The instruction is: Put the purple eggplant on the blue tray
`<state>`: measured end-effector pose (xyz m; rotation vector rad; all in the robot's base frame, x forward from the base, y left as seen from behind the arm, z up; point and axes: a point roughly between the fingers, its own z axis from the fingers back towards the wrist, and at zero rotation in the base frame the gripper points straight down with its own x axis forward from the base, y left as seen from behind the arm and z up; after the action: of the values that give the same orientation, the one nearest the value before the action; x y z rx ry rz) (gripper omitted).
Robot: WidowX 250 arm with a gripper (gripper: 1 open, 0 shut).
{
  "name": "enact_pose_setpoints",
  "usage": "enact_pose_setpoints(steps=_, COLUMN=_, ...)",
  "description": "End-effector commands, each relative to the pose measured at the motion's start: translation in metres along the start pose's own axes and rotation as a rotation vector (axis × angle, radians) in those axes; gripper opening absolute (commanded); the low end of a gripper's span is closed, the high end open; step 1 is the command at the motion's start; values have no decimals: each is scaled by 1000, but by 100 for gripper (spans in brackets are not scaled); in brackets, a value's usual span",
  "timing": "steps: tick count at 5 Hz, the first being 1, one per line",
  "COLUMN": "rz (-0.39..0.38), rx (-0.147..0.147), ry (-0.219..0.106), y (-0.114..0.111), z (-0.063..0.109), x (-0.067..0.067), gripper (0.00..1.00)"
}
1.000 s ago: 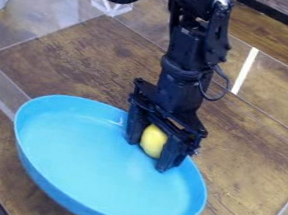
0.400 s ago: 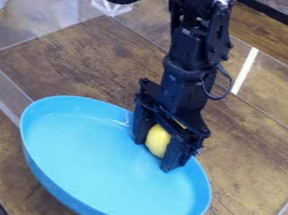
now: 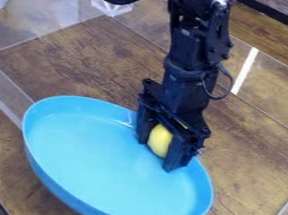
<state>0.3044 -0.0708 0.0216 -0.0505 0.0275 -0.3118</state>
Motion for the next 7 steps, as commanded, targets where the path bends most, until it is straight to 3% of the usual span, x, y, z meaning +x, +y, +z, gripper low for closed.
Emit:
enact_pose_setpoints(steps=1, rz=-29, rx=4, ry=-11, y=7, z=-9, x=0, gripper=0)
enact_pose_setpoints(steps=2, rz=-41, rx=6, ry=-23, y=10, z=-11, x=0, gripper=0)
enact_pose_setpoints(steps=3, rz=-58, rx=-2, ry=-30, y=0, z=-14, x=3, gripper=100)
enact_pose_setpoints(steps=7, rz=-127, rx=-27, ry=-57, y=-36, z=-22, x=7, gripper=100)
